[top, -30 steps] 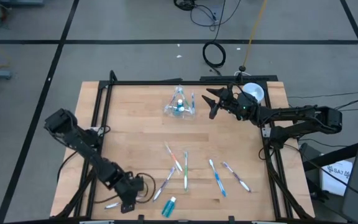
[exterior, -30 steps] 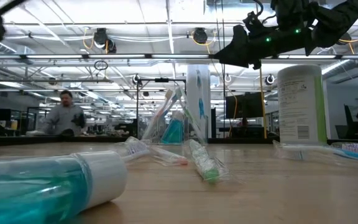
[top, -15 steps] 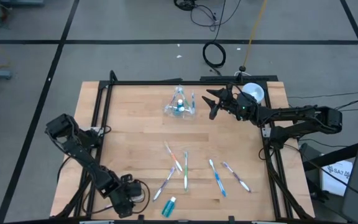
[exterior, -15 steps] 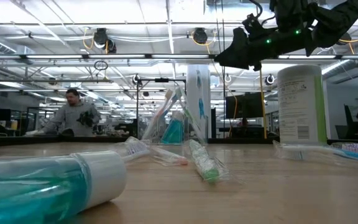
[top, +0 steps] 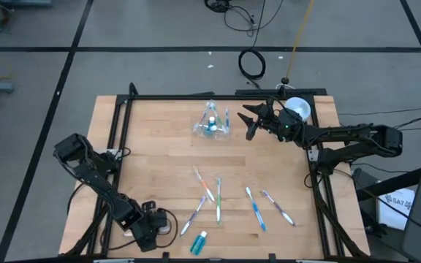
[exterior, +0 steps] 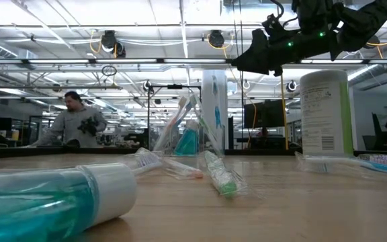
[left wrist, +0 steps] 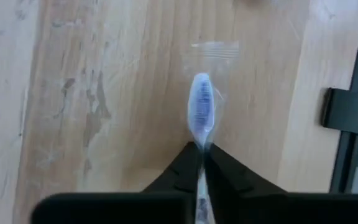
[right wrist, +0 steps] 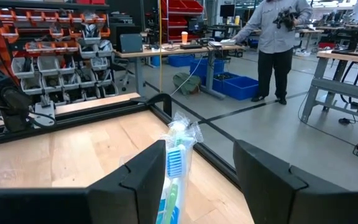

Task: Pick & Place toothbrushing station
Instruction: Put the bottom violet toothbrush into the transparent organizer

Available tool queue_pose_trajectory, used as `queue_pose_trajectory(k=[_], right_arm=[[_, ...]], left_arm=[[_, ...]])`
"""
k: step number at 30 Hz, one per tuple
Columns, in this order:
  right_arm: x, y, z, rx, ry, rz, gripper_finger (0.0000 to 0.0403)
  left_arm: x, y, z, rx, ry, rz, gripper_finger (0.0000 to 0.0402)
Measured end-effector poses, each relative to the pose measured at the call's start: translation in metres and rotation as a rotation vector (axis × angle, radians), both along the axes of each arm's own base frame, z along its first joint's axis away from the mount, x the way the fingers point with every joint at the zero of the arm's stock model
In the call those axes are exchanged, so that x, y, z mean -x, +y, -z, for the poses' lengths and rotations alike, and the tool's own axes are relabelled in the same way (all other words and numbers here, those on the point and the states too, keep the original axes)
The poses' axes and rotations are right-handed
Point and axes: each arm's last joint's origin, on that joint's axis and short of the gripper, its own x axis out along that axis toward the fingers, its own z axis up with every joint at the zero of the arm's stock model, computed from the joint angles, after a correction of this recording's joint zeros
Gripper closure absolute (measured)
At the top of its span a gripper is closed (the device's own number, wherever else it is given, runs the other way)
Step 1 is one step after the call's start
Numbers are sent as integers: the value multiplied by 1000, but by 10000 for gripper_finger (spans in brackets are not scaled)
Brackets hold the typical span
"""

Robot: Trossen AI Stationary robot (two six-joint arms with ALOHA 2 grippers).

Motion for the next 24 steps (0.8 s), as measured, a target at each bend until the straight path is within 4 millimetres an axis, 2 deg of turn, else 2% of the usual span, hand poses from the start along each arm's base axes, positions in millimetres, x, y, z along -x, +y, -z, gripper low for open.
queue_pose_trajectory(k=[2, 6, 12, 15, 19, 24], right_arm=[[0, 0, 0, 0, 0, 0, 222], [0, 0, 0, -2, -1, 1, 222], [0, 0, 1, -5, 8, 0, 222], [0, 0, 2, -9, 16, 0, 222], [0, 0, 3, -39, 14, 2, 222], [0, 0, 6, -89, 17, 5, 222]], left_arm=[[-1, 2, -5, 17, -3, 4, 391], [-8, 15, -19, 33, -34, -12, 379], [-8, 50, -66, -21, -182, -90, 395], [-12, 72, -93, -129, -390, -140, 387], [-15, 100, -128, -367, -691, -220, 397], [-26, 133, -166, -671, -940, -400, 390]])
